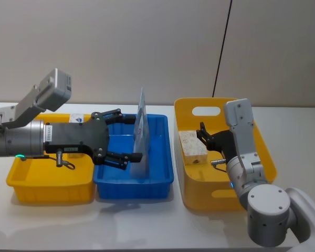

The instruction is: Bimanual collaborative sorting of washing and personal care products

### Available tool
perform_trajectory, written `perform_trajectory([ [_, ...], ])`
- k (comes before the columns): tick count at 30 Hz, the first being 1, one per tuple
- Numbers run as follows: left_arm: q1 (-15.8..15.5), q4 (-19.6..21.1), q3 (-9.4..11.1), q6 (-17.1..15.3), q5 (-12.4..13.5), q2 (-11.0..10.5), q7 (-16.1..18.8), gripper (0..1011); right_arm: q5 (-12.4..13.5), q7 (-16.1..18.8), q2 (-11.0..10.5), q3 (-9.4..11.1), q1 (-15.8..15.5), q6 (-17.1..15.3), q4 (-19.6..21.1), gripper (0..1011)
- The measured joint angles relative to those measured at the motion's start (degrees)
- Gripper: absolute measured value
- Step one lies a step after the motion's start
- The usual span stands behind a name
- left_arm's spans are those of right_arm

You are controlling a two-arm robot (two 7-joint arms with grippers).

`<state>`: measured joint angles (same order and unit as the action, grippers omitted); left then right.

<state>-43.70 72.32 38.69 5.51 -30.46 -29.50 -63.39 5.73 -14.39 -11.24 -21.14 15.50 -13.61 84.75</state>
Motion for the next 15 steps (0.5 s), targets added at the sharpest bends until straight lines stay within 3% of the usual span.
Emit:
perform_trajectory([
  [15, 1.5, 0.9, -0.8, 0.1, -1.0, -0.4, 2.0, 1001, 0.4, 1.8, 0.1, -0.2, -1.1, -0.3, 2.0, 1002],
])
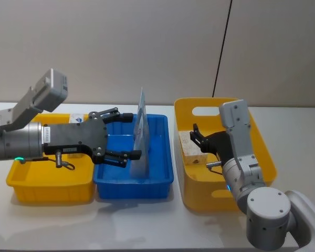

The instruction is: Bimanual collaborative sorting of washing and personal care products

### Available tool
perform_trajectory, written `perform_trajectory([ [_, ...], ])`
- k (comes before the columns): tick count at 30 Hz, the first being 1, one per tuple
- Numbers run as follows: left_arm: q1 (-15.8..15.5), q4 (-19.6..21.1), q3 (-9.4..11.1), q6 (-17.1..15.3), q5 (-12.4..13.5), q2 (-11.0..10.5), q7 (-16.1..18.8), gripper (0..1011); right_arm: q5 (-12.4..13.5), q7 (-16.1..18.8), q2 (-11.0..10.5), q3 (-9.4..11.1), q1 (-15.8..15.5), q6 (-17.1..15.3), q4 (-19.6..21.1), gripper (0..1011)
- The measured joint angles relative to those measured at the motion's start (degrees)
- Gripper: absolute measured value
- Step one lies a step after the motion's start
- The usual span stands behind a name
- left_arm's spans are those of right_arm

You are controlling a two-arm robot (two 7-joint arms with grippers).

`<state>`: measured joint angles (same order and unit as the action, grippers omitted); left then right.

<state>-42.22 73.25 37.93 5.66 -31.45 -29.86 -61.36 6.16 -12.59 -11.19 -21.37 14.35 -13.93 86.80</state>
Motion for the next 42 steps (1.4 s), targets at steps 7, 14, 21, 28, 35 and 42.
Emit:
perform_trajectory([
  [7, 1.8, 1.1, -1.0, 0.1, -0.9, -0.4, 2.5, 1001, 0.5, 1.2, 0.1, -0.1, -0.9, -0.2, 1.6, 1002],
  [14, 3.3, 1.9, -1.8, 0.1, -1.8, -0.7, 5.2, 1002, 0.9, 2.4, 0.2, -0.3, -1.7, -0.5, 3.0, 1002],
  [21, 4.1, 2.3, -2.2, 0.1, -2.3, -0.9, 6.6, 1002, 1.3, 3.5, 0.4, -0.3, -1.9, -1.3, 3.8, 1002],
  [28, 4.5, 2.4, -2.4, 0.0, -2.6, -1.0, 7.3, 1002, 2.0, 5.9, 0.2, -0.5, -1.5, -2.9, 3.9, 1002],
  [35, 4.8, 2.5, -2.5, 0.0, -2.8, -1.1, 7.8, 1001, 3.0, 9.9, -0.8, -0.9, -0.4, -4.1, 3.6, 1002],
  [42, 5.0, 2.6, -2.6, 0.0, -2.9, -1.1, 8.1, 1001, 3.8, 14.4, -2.3, -1.5, 0.9, -4.7, 3.6, 1002],
])
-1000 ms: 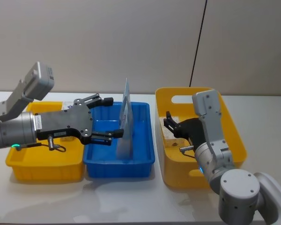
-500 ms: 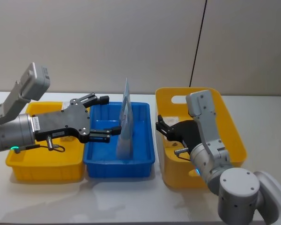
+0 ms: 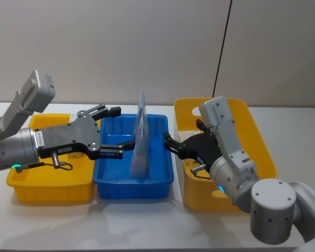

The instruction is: Bimanual collaborative sorting of washing and personal care products

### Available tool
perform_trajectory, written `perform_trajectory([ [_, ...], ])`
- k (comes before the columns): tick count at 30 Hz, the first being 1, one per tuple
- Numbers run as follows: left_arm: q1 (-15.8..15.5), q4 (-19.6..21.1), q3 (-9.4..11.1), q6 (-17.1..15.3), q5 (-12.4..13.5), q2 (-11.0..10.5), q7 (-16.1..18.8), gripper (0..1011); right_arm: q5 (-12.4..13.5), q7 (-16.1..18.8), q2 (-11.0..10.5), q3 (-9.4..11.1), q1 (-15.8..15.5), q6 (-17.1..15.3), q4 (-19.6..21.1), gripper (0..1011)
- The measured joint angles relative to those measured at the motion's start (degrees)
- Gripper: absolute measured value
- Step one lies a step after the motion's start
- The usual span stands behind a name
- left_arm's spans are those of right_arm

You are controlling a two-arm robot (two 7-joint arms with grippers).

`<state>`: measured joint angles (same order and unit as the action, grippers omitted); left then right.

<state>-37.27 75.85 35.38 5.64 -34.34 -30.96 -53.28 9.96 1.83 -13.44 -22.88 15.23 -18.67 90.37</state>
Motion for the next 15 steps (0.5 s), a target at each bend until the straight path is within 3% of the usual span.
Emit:
perform_trajectory([
  [15, 0.1, 0.1, -0.1, 0.0, -0.1, 0.0, 0.2, 1002, 1.6, 7.6, -3.9, -0.3, -1.0, -2.1, 4.1, 1002],
])
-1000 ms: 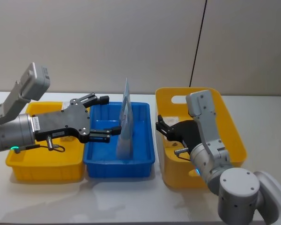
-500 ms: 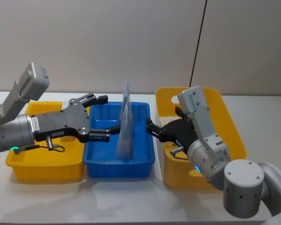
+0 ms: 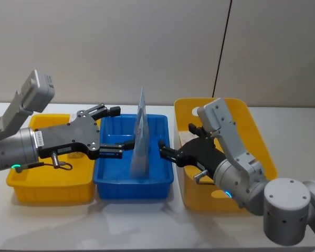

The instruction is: Bimanual collaborative sorting of washing and personal care products

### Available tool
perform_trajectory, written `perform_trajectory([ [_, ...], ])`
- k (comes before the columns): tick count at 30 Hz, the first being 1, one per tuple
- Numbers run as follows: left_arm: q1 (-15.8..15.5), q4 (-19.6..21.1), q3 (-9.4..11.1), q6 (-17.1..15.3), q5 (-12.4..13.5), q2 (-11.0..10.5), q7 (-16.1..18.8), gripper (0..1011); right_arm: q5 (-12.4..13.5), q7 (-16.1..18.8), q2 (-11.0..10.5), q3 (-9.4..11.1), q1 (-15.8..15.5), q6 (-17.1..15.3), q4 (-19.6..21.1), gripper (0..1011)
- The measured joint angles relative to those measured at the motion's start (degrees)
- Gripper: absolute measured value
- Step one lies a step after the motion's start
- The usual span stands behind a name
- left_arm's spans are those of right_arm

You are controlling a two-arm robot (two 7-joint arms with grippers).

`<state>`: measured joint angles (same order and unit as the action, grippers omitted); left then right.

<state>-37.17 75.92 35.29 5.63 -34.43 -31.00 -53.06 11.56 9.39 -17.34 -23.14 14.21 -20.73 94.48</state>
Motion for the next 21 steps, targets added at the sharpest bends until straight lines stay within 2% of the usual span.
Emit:
perform_trajectory([
  [11, 0.1, 0.0, 0.0, 0.0, 0.0, 0.0, 0.1, 1002, 0.5, 1.4, -0.2, -0.2, -1.5, -2.6, 2.5, 1002],
  [21, 0.1, 0.0, 0.0, 0.0, 0.0, 0.0, 0.1, 1001, 0.3, 1.0, 1.4, -0.9, -2.3, -4.5, 3.4, 1002],
])
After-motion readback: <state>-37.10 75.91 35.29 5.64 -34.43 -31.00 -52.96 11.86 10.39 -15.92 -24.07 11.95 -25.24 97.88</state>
